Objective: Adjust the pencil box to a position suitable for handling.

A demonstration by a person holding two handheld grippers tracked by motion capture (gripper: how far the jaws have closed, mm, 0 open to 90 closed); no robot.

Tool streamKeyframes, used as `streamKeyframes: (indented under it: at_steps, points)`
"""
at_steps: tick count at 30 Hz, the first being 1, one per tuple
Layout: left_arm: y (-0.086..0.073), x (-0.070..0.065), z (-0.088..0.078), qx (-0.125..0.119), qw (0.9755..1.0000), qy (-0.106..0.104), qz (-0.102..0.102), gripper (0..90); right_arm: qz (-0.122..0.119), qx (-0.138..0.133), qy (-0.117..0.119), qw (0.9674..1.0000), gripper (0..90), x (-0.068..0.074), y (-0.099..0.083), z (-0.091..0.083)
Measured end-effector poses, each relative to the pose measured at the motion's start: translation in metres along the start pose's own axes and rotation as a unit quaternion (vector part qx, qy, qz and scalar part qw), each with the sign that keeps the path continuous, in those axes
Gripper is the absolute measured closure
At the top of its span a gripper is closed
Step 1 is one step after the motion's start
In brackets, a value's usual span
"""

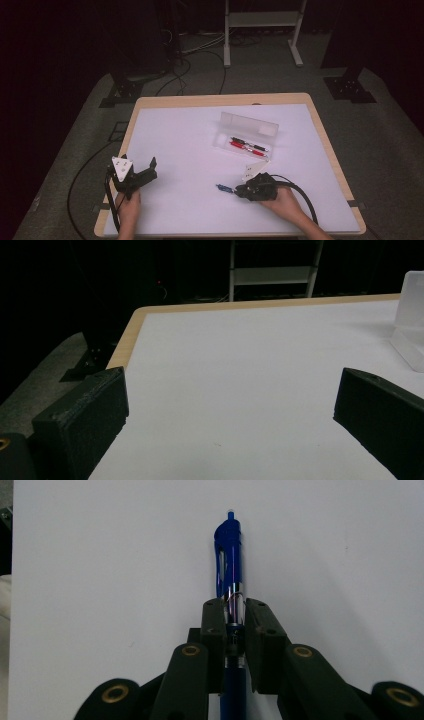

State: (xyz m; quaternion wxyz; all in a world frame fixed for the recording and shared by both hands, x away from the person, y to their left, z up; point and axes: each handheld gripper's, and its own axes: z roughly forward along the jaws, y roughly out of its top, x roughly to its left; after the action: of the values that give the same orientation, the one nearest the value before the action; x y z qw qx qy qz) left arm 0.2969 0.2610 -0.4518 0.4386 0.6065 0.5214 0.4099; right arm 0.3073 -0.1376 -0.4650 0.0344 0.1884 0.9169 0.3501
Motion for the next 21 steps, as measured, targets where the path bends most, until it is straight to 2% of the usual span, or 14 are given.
streamKeyframes:
  at_steps: [11,17,21]
  points:
    - [0.0,0.0,0.0,0.0,1.0,0.0,0.0,0.3,0.006,-0.009,0.0,0.9999,78.7,-0.004,0.002,-0.006]
    - [0.0,0.0,0.0,0.0,1.0,0.0,0.001,0.3,0.012,-0.017,-0.007,0.9998,78.7,-0.014,0.003,-0.014]
    - [0.0,-0.001,0.001,0.001,1.0,-0.001,0.003,0.4,0.017,-0.025,-0.021,0.9993,78.8,-0.025,0.006,-0.023]
